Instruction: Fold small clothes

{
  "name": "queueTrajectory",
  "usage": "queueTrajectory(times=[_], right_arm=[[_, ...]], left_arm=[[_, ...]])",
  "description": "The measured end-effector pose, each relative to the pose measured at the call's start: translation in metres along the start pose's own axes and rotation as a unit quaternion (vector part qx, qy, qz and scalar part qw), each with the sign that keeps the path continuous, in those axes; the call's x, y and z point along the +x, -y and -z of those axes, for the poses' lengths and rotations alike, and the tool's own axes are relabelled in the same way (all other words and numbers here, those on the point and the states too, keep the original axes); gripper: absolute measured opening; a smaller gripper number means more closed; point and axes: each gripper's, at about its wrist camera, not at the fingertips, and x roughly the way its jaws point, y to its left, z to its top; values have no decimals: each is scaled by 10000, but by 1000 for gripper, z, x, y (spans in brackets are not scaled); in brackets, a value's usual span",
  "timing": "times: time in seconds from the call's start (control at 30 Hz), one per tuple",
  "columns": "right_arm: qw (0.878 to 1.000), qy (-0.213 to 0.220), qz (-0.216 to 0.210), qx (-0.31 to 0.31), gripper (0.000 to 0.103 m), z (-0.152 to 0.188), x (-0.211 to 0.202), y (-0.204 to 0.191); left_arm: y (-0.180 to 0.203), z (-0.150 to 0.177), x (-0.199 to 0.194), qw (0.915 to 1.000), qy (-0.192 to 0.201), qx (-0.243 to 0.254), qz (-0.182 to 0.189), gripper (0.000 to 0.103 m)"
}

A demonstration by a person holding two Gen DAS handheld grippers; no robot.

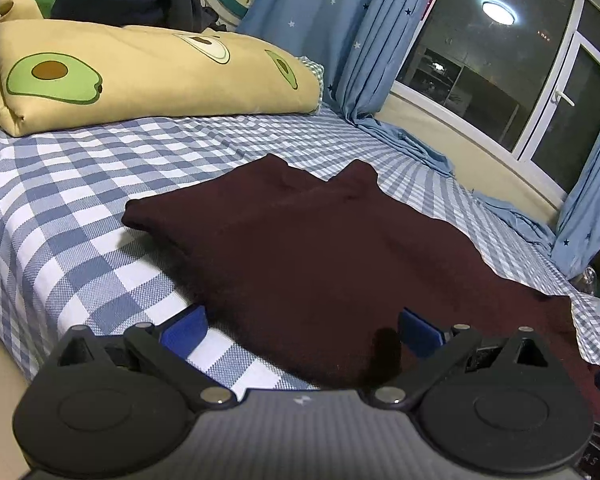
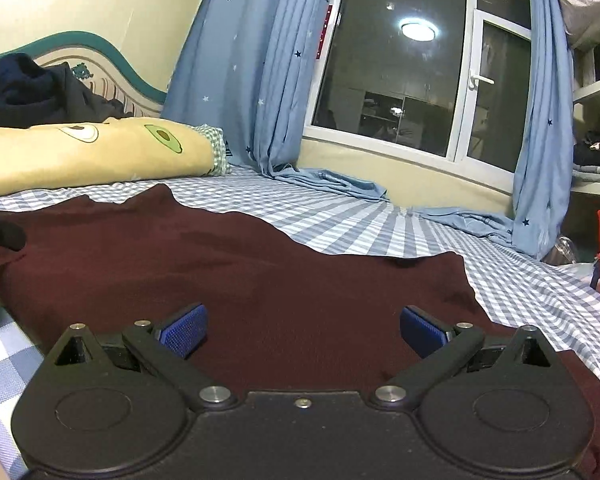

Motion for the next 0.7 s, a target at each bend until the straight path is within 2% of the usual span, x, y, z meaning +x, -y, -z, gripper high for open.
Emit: queueTrajectory(times=[0.23,0.33,0.43,0.5,0.53,0.6,0.7], right_arm=[[9998,-82,-93,135,102,0,3,5],[9999,-69,-79,119,103,1,2,3],[9999,-75,-83,121,103,0,2,3],[9998,-96,-72,132,103,1,2,3],[9998,-117,-42,130,103,0,3,1],[9998,-167,38,97,103,0,4,-1],[9996,-201,186,7,103,1,4,-5]], left_arm=[[-11,-10,13,9985,279,-461,46,100],[-14,-10,12,9965,455,-690,-122,89],[-21,-13,12,9941,536,-905,-259,69],[-28,-16,12,9919,593,-1080,-315,41],[-31,-18,11,9911,651,-1105,-352,35],[-30,-24,8,9929,803,-847,-226,27],[-18,-32,2,9937,1026,-445,-83,23]])
